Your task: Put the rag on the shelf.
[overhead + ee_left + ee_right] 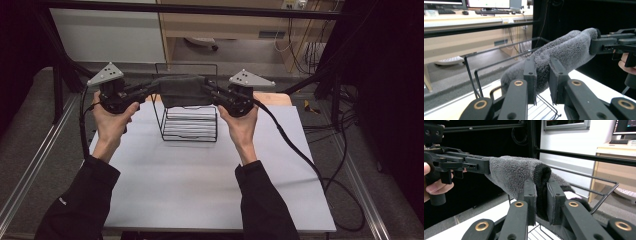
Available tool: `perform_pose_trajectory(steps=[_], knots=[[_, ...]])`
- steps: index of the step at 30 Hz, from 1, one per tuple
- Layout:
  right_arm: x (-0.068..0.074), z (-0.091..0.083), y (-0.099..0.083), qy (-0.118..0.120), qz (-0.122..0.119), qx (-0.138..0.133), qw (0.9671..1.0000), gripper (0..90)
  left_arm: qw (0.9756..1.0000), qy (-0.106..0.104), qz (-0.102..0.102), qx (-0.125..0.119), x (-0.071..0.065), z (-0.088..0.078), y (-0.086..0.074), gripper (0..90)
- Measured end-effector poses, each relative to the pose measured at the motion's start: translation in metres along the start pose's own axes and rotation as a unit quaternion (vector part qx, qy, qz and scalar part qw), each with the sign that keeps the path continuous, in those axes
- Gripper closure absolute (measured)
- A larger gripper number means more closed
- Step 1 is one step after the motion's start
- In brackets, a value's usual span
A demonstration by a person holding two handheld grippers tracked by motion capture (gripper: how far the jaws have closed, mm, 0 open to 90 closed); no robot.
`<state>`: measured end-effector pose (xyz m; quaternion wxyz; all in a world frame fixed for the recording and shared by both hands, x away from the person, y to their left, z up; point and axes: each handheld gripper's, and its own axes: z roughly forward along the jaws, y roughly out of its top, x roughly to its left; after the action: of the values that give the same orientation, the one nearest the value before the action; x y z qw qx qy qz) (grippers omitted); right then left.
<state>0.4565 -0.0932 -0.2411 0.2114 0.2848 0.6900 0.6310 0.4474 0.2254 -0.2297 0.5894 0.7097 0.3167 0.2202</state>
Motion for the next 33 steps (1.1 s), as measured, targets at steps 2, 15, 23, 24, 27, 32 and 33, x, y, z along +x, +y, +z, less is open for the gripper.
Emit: perform_pose_trajectory(steps=[2, 15, 23, 24, 27, 32, 33], knots=[[0.0, 0.0, -0.002, 0.002, -0.002, 0.004, 1.0, 80.3, 1.0, 0.0, 0.0, 0.005, -0.001, -0.001, -0.001, 76.7], [0.0, 0.0, -0.008, 0.005, -0.008, 0.012, 0.9999, 80.0, 0.9996, 0.026, -0.005, -0.003, -0.004, -0.023, 0.025, 72.6], [0.002, 0.0, -0.01, 0.004, -0.019, 0.016, 0.9997, 79.2, 0.9986, 0.023, -0.021, 0.042, 0.003, -0.005, 0.032, 86.9], [0.001, -0.001, -0.01, 0.005, -0.019, 0.015, 0.9997, 79.1, 0.9984, 0.016, -0.028, 0.047, 0.005, -0.002, 0.032, 88.3], [0.0, -0.002, -0.012, 0.009, -0.016, 0.014, 0.9997, 78.9, 0.9979, 0.0, -0.038, 0.053, 0.006, 0.003, 0.031, 89.6], [-0.001, -0.002, -0.014, 0.013, -0.015, 0.017, 0.9997, 77.7, 0.9967, -0.017, -0.031, 0.073, 0.0, 0.007, 0.024, 89.7], [-0.001, -0.003, -0.014, 0.014, -0.015, 0.018, 0.9996, 77.2, 0.9964, -0.019, -0.03, 0.077, 0.0, 0.007, 0.022, 89.7]])
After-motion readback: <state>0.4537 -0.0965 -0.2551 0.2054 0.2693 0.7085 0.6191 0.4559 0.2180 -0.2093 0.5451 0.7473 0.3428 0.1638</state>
